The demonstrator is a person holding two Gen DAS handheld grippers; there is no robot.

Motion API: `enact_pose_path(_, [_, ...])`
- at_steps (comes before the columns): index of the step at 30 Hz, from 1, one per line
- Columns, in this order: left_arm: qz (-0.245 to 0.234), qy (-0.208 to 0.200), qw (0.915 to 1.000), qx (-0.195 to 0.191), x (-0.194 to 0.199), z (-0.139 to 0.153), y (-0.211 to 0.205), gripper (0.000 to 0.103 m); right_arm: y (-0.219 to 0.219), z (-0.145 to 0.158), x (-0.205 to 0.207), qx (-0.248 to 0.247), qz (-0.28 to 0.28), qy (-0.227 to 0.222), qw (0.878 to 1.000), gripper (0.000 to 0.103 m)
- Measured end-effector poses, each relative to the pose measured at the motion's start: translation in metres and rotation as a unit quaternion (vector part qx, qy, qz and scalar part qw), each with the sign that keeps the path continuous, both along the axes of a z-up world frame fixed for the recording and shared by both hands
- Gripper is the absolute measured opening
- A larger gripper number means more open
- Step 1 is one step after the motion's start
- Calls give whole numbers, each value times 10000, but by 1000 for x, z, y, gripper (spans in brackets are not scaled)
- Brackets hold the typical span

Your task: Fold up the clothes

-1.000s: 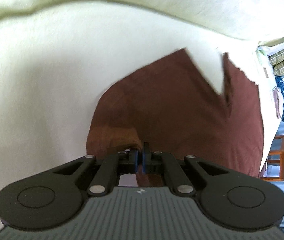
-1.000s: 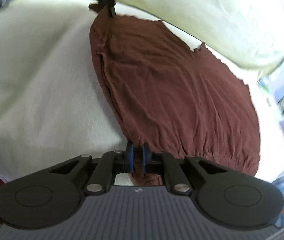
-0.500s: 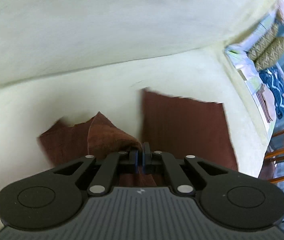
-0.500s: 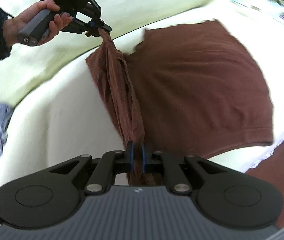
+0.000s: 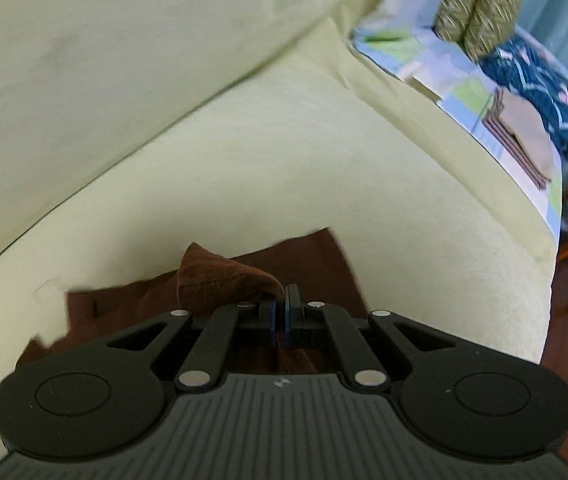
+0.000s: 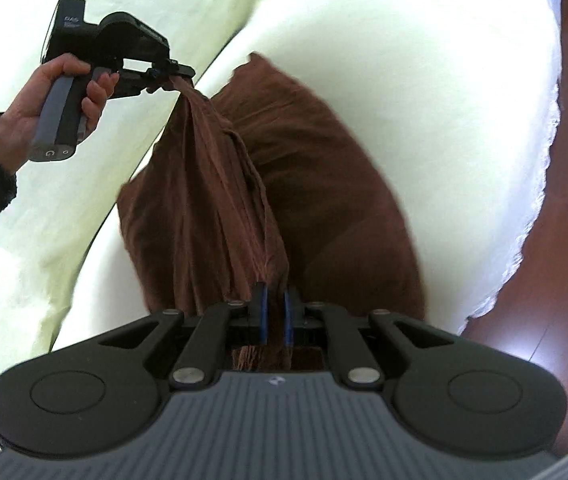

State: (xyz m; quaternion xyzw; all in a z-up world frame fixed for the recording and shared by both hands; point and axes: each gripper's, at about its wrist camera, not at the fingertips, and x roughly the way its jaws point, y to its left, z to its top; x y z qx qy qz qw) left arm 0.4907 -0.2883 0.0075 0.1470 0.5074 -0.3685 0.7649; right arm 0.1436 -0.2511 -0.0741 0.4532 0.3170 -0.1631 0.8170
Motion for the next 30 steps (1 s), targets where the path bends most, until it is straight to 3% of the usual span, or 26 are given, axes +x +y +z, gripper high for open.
enact_pose_path(6, [-146, 16, 9994, 320, -1, -16, -32, 0, -13, 3, 1, 125, -31, 66, 9999, 6])
enact_pose_path(21, [-559, -41, 9962, 662, -18, -45, -64, 2, -19, 9, -15, 610, -390, -47, 9974, 6])
enact_pose_path(22, [-627, -65, 9956, 699, -20, -44, -66, 4, -19, 9, -15, 627, -395, -69, 9972, 6])
enact_pose_path(24, [-793, -176, 9937, 778, -24, -43, -72, 27, -18, 8, -16, 682, -436, -95, 9967, 6])
enact_pose_path(26, [-1012, -329, 9906, 858, -30, -40, -80, 41, -21, 2, -21, 769, -514, -53, 9957, 6])
enact_pose_path(30, [-1305, -362, 9872, 845, -41, -27, -84, 45, -24, -3, -24, 847, -608, 20, 9945, 6])
